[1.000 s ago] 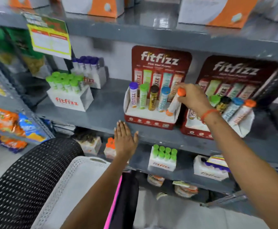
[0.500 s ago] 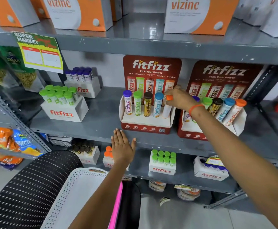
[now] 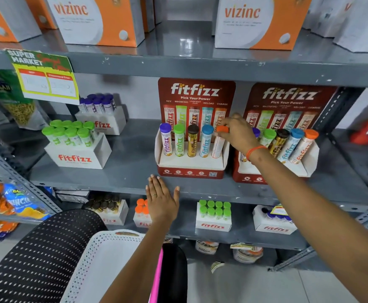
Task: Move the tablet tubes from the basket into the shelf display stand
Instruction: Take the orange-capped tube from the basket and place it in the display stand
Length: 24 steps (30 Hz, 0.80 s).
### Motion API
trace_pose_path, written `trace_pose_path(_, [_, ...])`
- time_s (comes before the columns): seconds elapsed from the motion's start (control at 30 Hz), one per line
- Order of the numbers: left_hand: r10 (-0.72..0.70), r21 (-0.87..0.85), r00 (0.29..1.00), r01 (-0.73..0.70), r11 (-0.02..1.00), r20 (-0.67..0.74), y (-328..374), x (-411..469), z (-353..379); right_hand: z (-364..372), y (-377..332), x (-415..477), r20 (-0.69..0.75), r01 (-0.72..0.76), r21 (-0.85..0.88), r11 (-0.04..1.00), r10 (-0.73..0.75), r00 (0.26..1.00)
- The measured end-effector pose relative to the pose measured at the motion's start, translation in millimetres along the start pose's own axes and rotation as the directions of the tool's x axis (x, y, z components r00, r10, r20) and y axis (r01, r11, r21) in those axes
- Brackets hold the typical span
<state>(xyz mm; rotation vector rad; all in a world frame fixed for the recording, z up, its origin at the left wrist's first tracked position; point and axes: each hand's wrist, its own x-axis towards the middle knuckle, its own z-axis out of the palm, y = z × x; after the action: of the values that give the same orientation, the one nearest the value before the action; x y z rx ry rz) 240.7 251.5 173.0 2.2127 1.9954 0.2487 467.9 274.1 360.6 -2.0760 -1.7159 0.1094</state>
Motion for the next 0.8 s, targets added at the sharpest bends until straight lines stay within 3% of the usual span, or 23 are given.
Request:
trace_pose_path(0.17, [0.0, 0.002, 1.0, 0.0, 1.0, -0.016, -0.6, -0.2, 3.4, -6.2, 4.9, 5.4, 0.191, 0.086, 0.009, 0.996, -0.087, 0.978])
trace_pose_path(0.33, [-0.002, 0.011, 1.0, 0.002, 1.0, 0.017, -0.4, 0.6, 0.5, -0.6, -1.5, 2.1, 0.032, -0.004, -0.02, 1.0, 0.005, 0.999])
trace_pose_path(0.57, [-0.01, 0.059, 0.996, 0.005, 0.998, 0.091, 3.9, -0.1, -9.7, -9.0, -2.2, 3.8, 0.194, 0.092, 0.046, 0.995, -0.1, 0.976])
trace_pose_path(0.7, [-0.01, 0.055, 0.994, 0.004, 0.998, 0.113, 4.8, 1.6, -12.6, -7.9, -3.6, 0.6, 0.091, 0.016, 0.057, 0.998, -0.021, 0.996])
trace_pose_path(0.8, [-0.006, 0.06, 0.992, -0.002, 0.998, 0.129, 4.1, 1.2, -12.9, -5.2, -2.4, -1.3, 0.043, 0.069, 0.067, 0.995, -0.072, 0.996])
